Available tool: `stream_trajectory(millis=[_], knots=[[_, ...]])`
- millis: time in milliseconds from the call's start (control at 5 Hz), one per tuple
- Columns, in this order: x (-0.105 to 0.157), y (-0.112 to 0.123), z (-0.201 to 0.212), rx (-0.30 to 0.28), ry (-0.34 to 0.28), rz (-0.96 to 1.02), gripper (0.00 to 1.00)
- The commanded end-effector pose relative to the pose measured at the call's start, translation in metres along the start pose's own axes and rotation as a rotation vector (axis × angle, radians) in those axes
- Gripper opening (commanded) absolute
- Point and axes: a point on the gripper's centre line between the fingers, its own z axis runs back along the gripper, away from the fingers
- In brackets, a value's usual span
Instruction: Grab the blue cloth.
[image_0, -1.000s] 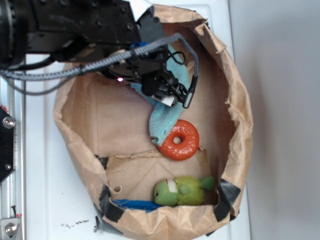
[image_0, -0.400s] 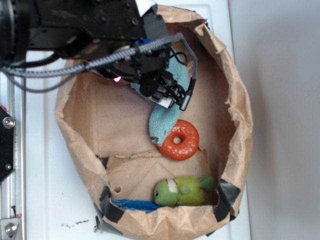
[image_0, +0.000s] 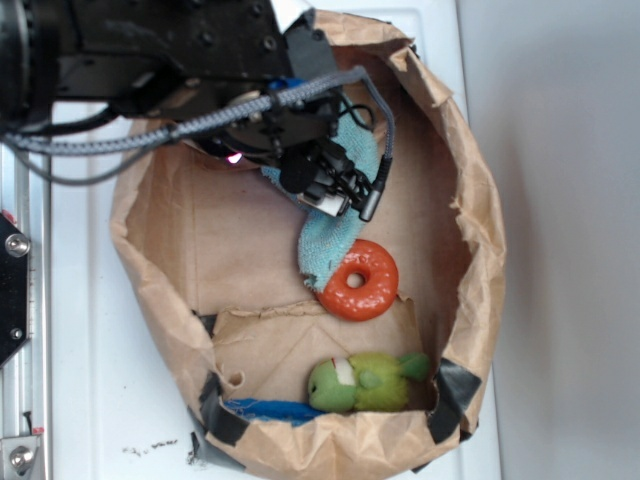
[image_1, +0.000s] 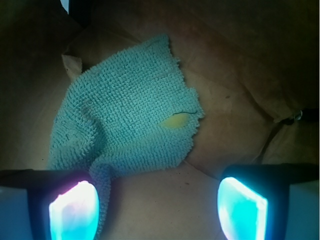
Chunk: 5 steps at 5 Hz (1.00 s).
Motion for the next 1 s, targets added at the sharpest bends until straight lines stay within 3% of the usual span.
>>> stream_trajectory(millis=[0,400,800], knots=[[0.005,0.001,0.026,-0.071,-0.070,-0.031,1.00],[0.004,0.007,0.029,-0.074,-0.085,0.010,1.00],[0.001,-0.003,0.027,-0.047,-0.089,-0.031,1.00]])
